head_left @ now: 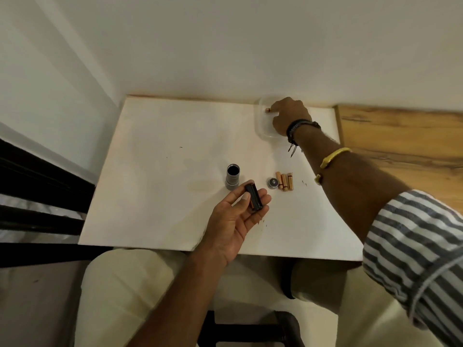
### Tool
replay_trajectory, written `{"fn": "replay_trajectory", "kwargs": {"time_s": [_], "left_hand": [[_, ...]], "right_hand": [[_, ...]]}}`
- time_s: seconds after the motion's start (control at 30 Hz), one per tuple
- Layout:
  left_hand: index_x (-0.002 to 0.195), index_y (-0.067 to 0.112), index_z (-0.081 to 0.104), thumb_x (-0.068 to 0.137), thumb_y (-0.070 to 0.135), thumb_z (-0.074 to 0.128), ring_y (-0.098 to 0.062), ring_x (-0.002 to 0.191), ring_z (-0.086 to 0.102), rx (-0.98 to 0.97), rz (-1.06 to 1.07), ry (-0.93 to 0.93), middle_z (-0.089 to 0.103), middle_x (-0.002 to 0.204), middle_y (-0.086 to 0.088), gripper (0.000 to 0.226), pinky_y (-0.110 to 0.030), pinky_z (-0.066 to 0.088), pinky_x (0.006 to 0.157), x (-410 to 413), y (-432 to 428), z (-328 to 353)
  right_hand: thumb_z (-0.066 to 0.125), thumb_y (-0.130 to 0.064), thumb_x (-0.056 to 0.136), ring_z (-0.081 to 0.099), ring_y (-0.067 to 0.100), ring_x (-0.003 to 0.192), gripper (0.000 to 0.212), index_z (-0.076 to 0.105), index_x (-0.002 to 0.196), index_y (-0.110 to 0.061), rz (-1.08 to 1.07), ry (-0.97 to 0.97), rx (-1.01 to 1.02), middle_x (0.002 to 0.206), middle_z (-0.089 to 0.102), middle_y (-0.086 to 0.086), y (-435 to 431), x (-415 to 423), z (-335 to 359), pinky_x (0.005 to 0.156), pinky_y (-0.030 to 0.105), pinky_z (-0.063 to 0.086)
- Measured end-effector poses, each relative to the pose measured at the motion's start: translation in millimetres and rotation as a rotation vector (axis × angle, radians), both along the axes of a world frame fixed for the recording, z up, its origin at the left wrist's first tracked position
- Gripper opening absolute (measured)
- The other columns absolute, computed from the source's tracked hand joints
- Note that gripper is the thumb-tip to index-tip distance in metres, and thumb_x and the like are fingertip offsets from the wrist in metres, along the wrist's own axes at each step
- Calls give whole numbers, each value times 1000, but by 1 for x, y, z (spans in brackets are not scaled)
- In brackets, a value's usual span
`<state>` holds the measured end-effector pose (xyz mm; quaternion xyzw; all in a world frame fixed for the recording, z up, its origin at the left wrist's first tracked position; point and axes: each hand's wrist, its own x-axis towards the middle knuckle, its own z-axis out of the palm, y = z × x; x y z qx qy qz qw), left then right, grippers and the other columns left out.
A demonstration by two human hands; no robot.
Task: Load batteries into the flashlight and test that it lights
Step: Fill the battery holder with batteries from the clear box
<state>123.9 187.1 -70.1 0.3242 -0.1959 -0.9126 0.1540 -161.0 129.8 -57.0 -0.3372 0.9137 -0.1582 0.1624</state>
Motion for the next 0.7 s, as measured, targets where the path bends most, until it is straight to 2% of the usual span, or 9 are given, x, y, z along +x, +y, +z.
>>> {"fn": "replay_trajectory", "kwargs": {"time_s": [0.07, 0.17, 0.3, 0.4, 0.5, 0.6, 0.7], "left_hand": [[136, 4, 56, 103, 7, 52, -34, 118, 68, 1, -9, -2, 68, 127, -23, 33, -35, 61, 88, -1, -1, -1], [134, 4, 57, 102, 5, 54, -34, 117, 69, 0, -23, -2, 69, 127, -23, 33, -36, 61, 88, -3, -2, -2], [135, 4, 57, 102, 5, 52, -33, 117, 69, -2, -27, 2, 69, 128, -21, 32, -35, 61, 88, -1, -3, -3], [135, -1, 54, 103, 5, 50, -32, 117, 69, -22, -16, -8, 69, 128, -20, 33, -34, 61, 87, -2, -4, -3], [135, -3, 54, 103, 5, 50, -32, 117, 69, -49, 2, -17, 69, 128, -19, 33, -34, 61, 89, -1, -4, -2], [135, -4, 54, 103, 5, 50, -33, 117, 69, -57, 8, -7, 68, 128, -21, 33, -36, 60, 91, 0, -4, 2], [134, -6, 53, 105, 5, 47, -34, 116, 69, -59, 13, 18, 69, 126, -23, 32, -36, 61, 90, 2, -4, 9]], "right_hand": [[58, -12, 92, 62, 37, 116, 35, 68, 125, -16, 13, 67, 19, 131, 62, 13, -2, -2, -5, 98, 43, 54], [64, -14, 91, 65, 37, 109, 22, 73, 112, -11, -2, 134, 19, 122, 66, 15, -4, -3, -11, 94, 43, 56], [61, -8, 91, 68, 33, 102, 19, 77, 99, -13, -20, 102, -51, 110, 74, 11, -2, 0, -12, 88, 38, 58], [64, -6, 89, 69, 20, 96, 18, 77, 93, -18, -97, -6, -229, 103, 76, -1, 8, 9, -7, 84, 30, 56], [69, -6, 89, 66, 7, 86, 15, 74, 92, -19, -157, -145, -480, 92, 72, -13, 28, 31, 6, 84, 31, 58], [69, -7, 91, 67, 8, 85, 14, 73, 95, -20, -174, -288, -654, 91, 69, -16, 56, 61, 21, 75, 34, 62], [67, -5, 92, 66, 16, 89, 17, 72, 96, -21, -183, -403, -775, 96, 72, -9, 85, 92, 37, 67, 36, 63]]}}
